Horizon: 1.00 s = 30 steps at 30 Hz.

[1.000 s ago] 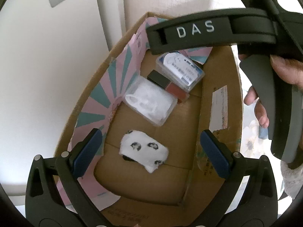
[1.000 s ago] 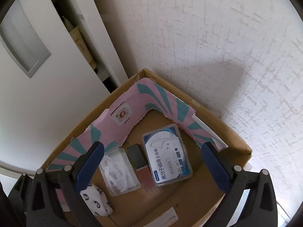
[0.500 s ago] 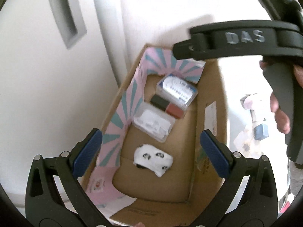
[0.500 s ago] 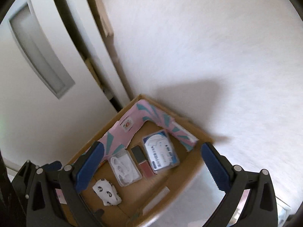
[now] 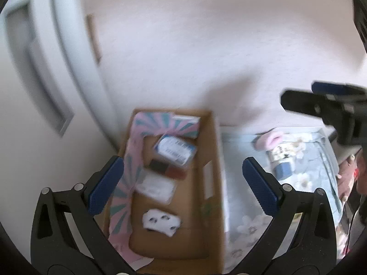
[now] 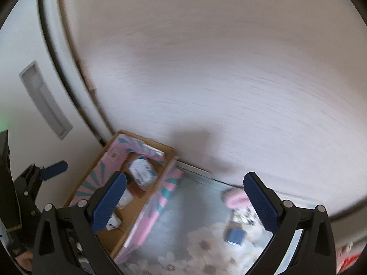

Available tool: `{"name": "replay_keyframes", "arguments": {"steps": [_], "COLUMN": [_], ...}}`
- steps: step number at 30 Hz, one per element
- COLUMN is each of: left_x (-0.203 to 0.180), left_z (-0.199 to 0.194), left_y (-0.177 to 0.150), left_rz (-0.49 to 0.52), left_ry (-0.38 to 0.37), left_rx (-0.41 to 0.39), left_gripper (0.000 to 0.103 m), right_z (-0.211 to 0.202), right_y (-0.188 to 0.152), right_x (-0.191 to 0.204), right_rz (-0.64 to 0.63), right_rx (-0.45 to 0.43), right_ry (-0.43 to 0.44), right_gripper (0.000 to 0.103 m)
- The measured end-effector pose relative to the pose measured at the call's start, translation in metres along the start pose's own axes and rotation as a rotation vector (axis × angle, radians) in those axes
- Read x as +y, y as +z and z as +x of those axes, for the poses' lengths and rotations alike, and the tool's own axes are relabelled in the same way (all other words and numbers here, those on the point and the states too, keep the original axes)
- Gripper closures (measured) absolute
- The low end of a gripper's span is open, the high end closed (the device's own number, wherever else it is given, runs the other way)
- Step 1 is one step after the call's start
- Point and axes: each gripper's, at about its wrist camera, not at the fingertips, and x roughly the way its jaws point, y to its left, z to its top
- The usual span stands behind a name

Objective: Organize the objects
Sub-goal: 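Move both tools back over the tray, then grasp the blue cube with the left tool while the right tool grasps the beige scrunchie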

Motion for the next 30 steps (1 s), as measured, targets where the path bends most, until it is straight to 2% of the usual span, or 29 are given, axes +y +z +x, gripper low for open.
{"name": "replay_keyframes", "arguments": {"steps": [7,13,18,24,30], "left_x": [-0.038,-0.06,-0.076,-0.094,-0.125], "left_z": [-0.003,0.001,0.004,0.005,0.016], "left_y": [0.019,0.025,0.029,0.032,0.022], "left_rz": [0.065,0.09,0.11,0.129,0.175], "left_ry": [-0.037,-0.108,-0.158,-0.179,-0.211], "left_rx": [-0.05,-0.046,-0.045,-0.035,-0.001], "left_gripper": [0.0,0.0,0.0,0.0,0.0], "right_z": [-0.042,-0.049,-0.055,-0.059,-0.057], "right_y": [-0.035,-0.059,-0.071,-0.087,-0.121], "right_x": [-0.049,-0.074,-0.091,-0.107,-0.118], "right_rz": [0.135,0.2,0.235,0.235,0.206], "right_rx": [-0.061,-0.088,-0.107,-0.123,-0.093], "right_ry": [-0.137,-0.217,-0.227,-0.188,-0.147], "right_gripper": [0.001,0.001,0.001,0.001,0.001]}}
